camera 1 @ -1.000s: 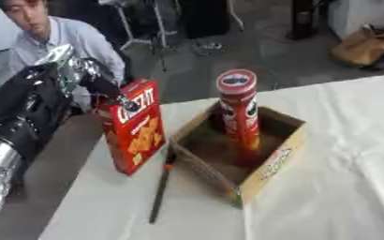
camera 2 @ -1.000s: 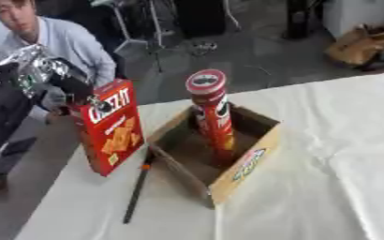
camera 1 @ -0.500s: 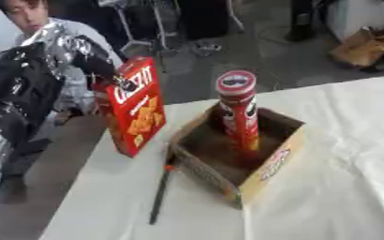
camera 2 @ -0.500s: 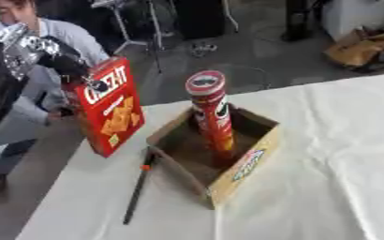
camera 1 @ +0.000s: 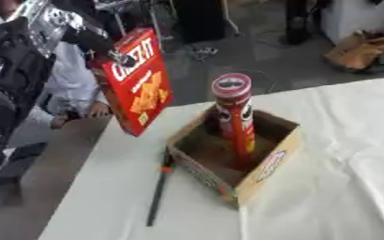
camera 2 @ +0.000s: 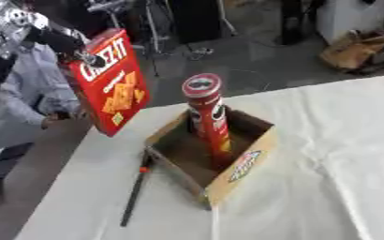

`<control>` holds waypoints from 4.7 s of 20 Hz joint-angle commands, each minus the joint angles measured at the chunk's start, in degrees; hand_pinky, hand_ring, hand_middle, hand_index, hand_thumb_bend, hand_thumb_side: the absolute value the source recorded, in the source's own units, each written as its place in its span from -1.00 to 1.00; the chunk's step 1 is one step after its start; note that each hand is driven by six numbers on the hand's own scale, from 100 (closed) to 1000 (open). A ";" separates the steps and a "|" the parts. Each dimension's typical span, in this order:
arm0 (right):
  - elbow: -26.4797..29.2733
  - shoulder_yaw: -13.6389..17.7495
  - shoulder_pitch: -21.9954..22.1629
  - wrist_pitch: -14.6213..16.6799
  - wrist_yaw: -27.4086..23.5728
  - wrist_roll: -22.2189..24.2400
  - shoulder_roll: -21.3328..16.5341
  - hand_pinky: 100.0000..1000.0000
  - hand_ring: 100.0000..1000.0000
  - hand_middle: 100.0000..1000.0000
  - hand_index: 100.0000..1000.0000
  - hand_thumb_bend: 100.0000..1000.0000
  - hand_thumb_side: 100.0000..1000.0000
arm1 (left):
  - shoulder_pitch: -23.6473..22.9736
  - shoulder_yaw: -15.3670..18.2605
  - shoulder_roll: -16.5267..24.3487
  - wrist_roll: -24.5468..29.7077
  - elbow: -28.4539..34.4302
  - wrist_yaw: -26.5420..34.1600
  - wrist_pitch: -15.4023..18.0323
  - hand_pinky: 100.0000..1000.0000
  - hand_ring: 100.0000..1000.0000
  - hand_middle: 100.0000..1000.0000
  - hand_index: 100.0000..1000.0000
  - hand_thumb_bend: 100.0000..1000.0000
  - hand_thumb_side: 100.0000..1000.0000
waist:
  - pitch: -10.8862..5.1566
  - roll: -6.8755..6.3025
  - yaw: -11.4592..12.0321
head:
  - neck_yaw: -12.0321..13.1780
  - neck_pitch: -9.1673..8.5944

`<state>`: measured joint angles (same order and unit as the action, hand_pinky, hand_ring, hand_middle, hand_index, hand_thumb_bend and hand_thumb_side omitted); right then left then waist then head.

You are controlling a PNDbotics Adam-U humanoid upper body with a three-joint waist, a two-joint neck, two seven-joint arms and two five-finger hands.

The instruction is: Pick up objects on the table and place them in the box.

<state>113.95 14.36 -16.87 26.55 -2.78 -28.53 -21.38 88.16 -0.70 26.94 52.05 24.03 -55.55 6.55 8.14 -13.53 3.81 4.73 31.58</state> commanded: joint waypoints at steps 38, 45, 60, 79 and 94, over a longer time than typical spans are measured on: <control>0.64 -0.36 -1.35 -0.68 -1.38 0.51 -0.26 0.74 0.74 0.17 0.14 -1.00 1.00 | 3.43 -1.44 -10.56 -0.08 -0.54 0.36 1.50 0.22 0.24 0.02 0.08 -1.00 0.56 | -1.46 0.58 -2.52 | 0.16 -0.42; 0.64 -0.38 -1.45 -0.81 -1.48 0.63 -0.12 0.74 0.74 0.17 0.15 -1.00 1.00 | 3.48 -2.19 -11.57 -0.08 -1.06 2.50 1.81 0.35 0.49 0.34 0.58 -1.00 1.00 | -1.38 0.58 -2.60 | 0.17 -0.46; 0.64 -0.43 -1.43 -0.89 -1.69 0.92 0.04 0.74 0.74 0.17 0.15 -1.00 1.00 | 3.85 -2.66 -11.75 -0.08 -2.01 -4.04 3.26 0.41 0.56 0.42 0.84 -0.91 1.00 | -1.31 0.58 -2.57 | 0.37 -0.37; 0.64 -0.62 -1.39 -0.95 -1.94 1.06 -0.04 0.74 0.74 0.17 0.14 -1.00 1.00 | 4.44 -1.25 -12.52 -0.08 -1.06 -6.99 4.95 0.91 1.00 1.00 1.00 -0.12 1.00 | -1.56 0.58 -2.56 | 0.43 -0.40; 0.64 -0.63 -1.36 -0.93 -2.19 0.91 -0.17 0.74 0.74 0.17 0.14 -1.00 1.00 | 4.50 -1.26 -12.34 -0.08 -0.87 -3.61 3.50 0.85 1.00 1.00 1.00 -0.13 1.00 | -1.75 0.58 -2.54 | 0.30 -0.47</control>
<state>113.95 13.93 -17.63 25.62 -4.57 -27.60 -20.85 91.05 -2.41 13.24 51.68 22.32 -59.56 10.00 7.46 -13.57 1.14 4.88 31.47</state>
